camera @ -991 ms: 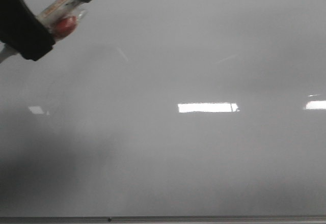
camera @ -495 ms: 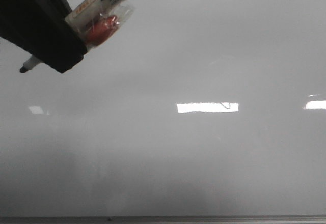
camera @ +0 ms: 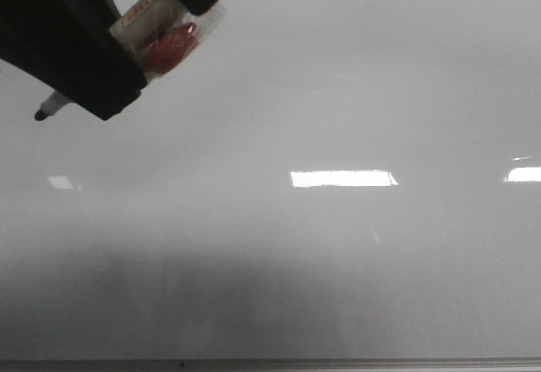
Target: Write number 9 on whiteboard
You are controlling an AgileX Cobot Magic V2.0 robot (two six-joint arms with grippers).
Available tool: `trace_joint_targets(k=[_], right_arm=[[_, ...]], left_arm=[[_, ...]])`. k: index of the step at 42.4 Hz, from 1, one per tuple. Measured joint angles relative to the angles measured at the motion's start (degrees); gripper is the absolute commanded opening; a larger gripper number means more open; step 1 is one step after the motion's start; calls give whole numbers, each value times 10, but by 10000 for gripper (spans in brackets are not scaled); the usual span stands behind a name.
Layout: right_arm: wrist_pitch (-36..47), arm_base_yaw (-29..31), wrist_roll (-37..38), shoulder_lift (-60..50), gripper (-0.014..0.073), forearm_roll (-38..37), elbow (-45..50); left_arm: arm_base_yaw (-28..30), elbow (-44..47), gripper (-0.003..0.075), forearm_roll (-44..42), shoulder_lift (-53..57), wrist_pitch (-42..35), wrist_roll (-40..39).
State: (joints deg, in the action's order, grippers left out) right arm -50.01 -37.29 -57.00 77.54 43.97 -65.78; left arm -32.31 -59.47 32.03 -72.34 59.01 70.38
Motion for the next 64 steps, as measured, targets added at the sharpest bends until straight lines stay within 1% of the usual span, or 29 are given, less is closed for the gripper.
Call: trace_joint_targets(k=[5,6,9,12,15,16,17,19,21,25,29,32,35,36,38,39,42,48,53,59,64], right_arm=[[0,0,0,11,203,1,0],[-1,0,0,12,157,1,0],[-3,0,0,14,31,2,0],[-3,0,-2,14,-73,2,0],[-2,0,-2,14,-62,2,-2],[-3,0,-2,14,-64,2,-2],[-5,0,-2,14,-64,2,-2],[-6,0,-2,14,-64,2,-2],[-6,2,-2,14,-64,2,-3],[-14,17,-2,14,-64,4,-3],[-17,57,-3,6,-64,5,14],[-16,92,-3,-6,-64,7,36],[-9,134,-3,-19,-64,15,61],[-5,145,-3,-23,-64,18,67],[3,164,-3,-29,-64,28,77],[8,173,-3,-32,-64,33,80],[23,186,-3,-35,-64,40,86],[61,190,-3,-35,-64,50,89],[93,190,-3,-33,-64,71,89],[136,190,-3,-6,-64,100,87],[176,190,-3,19,-64,114,68]], left_arm=[[0,0,-7,0,0,-1,0],[0,0,-5,0,0,-2,0],[0,0,38,0,0,-6,0],[0,0,140,0,0,-10,-5],[0,0,309,0,0,-11,-5],[0,0,379,0,0,-13,-5],[0,0,425,0,0,-15,-5],[0,0,509,0,0,-21,-7],[0,0,539,0,0,-28,-11],[0,0,511,1,0,-36,-27],[0,0,439,1,6,-45,-41],[0,0,357,-2,19,-51,-53],[9,1,256,-3,42,-51,-72],[11,2,210,-3,49,-52,-76],[25,15,140,-2,70,-54,-82],[32,22,93,-2,79,-55,-85],[60,58,-12,1,115,-60,-89],[118,147,-19,15,202,-82,-90],[156,218,-19,45,289,-117,-92],[177,292,-19,104,400,-179,-92],[178,332,-19,127,469,-219,-92]])
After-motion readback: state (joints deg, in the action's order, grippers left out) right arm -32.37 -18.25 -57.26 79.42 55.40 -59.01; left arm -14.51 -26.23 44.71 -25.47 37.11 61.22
